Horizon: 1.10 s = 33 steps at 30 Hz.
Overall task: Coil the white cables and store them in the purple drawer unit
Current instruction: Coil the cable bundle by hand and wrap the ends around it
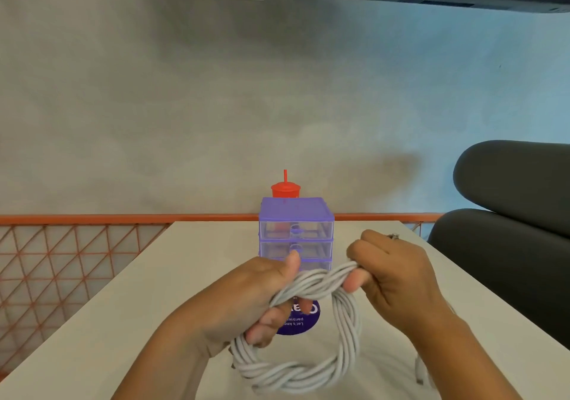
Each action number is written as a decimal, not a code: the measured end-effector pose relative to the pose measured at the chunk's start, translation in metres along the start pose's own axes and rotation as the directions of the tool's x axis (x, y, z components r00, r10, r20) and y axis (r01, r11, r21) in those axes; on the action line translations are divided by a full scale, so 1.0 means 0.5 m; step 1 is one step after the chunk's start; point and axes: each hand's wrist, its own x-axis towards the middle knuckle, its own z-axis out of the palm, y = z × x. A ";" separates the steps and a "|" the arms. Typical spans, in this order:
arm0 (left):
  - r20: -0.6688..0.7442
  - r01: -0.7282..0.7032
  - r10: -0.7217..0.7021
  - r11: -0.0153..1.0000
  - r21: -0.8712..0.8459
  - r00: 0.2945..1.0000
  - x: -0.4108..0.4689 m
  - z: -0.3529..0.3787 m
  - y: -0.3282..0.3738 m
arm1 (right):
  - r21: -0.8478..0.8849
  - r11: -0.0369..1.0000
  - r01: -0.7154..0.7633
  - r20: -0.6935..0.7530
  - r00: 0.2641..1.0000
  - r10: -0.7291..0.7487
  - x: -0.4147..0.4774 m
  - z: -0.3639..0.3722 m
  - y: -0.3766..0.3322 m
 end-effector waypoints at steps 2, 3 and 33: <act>0.046 -0.058 0.057 0.998 0.021 0.997 0.000 0.007 -0.002 | 0.040 0.999 -0.021 -0.001 1.000 0.021 -0.009 0.008 0.009; 0.050 -0.104 0.102 0.993 0.051 0.994 0.002 0.008 -0.004 | 0.066 0.997 -0.045 0.010 0.999 0.044 -0.012 0.010 0.011; -0.377 -0.286 0.492 0.827 0.485 0.785 0.006 0.034 0.014 | 0.154 0.896 -0.416 0.400 0.856 0.328 0.054 -0.028 -0.114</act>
